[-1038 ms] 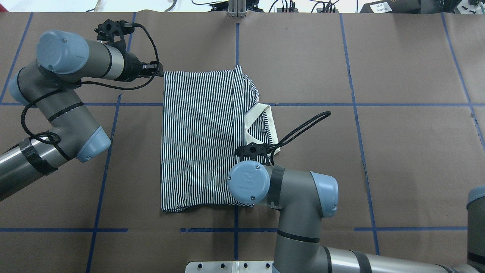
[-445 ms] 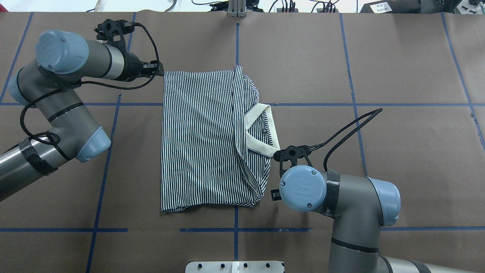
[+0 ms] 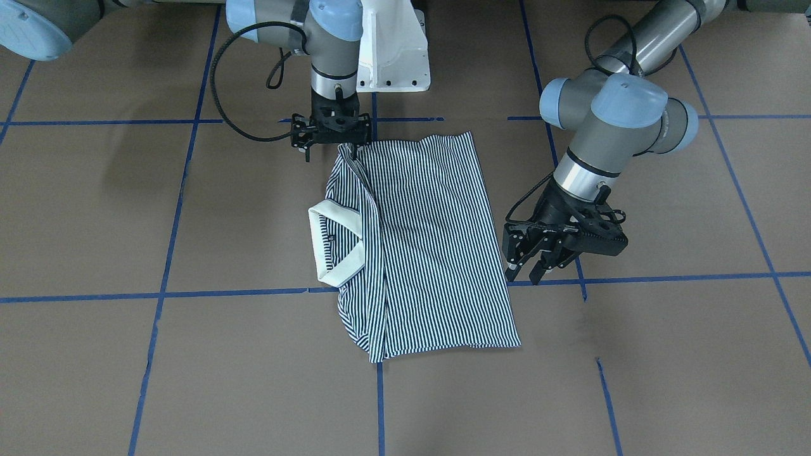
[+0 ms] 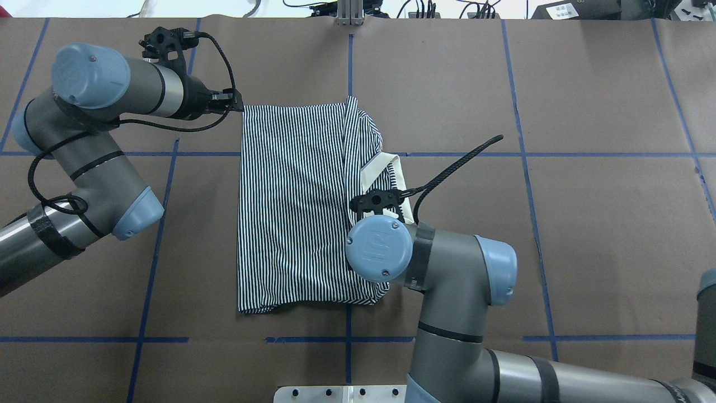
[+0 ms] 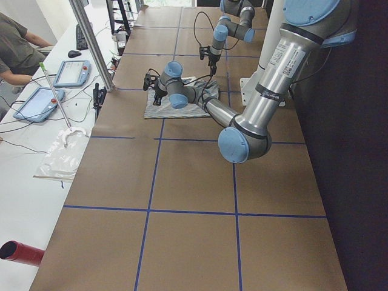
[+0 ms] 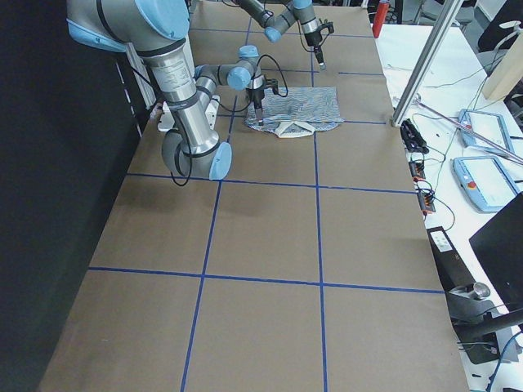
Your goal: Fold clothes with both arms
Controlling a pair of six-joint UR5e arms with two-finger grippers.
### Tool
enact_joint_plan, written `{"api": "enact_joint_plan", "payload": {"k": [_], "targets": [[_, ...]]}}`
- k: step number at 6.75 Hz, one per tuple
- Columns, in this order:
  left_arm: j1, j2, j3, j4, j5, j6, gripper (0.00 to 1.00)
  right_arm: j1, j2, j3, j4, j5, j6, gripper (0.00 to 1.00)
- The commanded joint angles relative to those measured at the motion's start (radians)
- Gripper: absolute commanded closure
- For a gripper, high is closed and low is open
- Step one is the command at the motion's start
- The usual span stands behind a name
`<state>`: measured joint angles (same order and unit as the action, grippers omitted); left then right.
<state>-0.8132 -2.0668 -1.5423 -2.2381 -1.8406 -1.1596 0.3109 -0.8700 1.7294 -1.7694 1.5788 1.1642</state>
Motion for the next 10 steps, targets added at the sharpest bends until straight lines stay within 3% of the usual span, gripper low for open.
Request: {"api": "enact_joint_plan", "payload": {"k": [1, 4, 7, 10], "targets": [[0.000, 0.011, -0.009, 0.000, 0.000, 0.000, 0.50, -0.001, 0.054, -0.074, 0.028, 0.004, -0.128, 0.00], [0.000, 0.020, -0.010, 0.000, -0.002, -0.002, 0.50, -0.004, 0.046, -0.109, 0.022, 0.010, -0.188, 0.00], [0.000, 0.022, -0.022, -0.002, -0.003, -0.006, 0.49, 0.032, -0.010, -0.100, 0.022, 0.078, -0.215, 0.00], [0.000, 0.034, -0.045, -0.002, -0.043, -0.018, 0.49, 0.094, -0.214, 0.100, 0.015, 0.115, -0.340, 0.00]]}}
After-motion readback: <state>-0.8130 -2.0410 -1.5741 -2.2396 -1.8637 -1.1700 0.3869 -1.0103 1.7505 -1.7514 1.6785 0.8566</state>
